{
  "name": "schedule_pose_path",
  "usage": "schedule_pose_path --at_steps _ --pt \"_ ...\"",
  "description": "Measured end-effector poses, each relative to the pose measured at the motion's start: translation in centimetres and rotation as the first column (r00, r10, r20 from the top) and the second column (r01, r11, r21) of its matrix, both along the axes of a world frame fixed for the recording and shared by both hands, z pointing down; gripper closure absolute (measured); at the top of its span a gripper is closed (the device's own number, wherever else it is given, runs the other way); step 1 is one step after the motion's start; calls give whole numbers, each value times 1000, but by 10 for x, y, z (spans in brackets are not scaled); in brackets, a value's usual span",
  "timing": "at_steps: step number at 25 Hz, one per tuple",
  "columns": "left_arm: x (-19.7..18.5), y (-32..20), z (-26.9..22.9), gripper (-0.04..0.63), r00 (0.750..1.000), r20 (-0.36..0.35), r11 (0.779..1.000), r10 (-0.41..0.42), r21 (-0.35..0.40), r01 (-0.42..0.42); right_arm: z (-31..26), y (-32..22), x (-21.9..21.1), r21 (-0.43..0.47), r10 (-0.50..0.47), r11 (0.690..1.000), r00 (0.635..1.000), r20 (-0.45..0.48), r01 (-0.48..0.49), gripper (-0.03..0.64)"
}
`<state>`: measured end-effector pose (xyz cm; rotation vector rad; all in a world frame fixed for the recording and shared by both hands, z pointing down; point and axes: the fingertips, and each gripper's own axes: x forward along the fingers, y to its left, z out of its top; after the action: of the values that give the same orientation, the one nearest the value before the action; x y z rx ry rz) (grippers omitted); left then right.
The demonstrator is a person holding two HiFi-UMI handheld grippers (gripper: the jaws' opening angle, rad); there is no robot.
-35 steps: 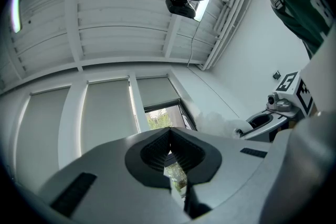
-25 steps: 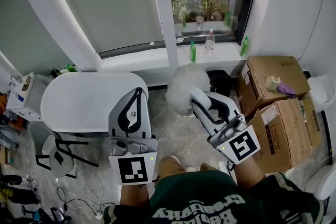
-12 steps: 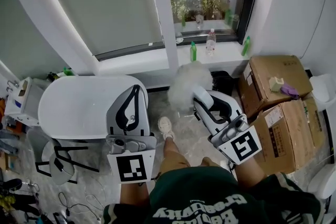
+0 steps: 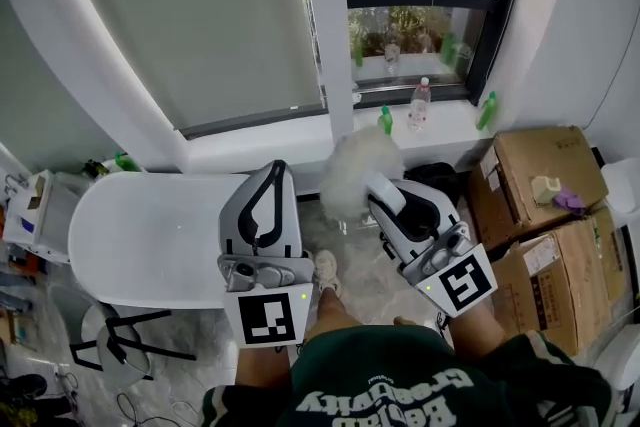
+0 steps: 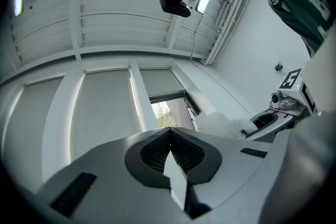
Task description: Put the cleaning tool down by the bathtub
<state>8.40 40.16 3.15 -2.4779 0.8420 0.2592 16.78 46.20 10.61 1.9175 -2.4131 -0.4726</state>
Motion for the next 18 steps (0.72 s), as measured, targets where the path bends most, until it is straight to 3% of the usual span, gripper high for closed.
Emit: schedule_pose_path --at_steps 4,18 --pt "14 -76 -8 588 1000 10 1000 18 12 -18 -14 -79 11 5 10 1000 1000 7 -10 523" --pt "58 -302 8 588 999 9 995 39 -95 -38 -14 -285 55 -57 70 996 997 15 -69 523"
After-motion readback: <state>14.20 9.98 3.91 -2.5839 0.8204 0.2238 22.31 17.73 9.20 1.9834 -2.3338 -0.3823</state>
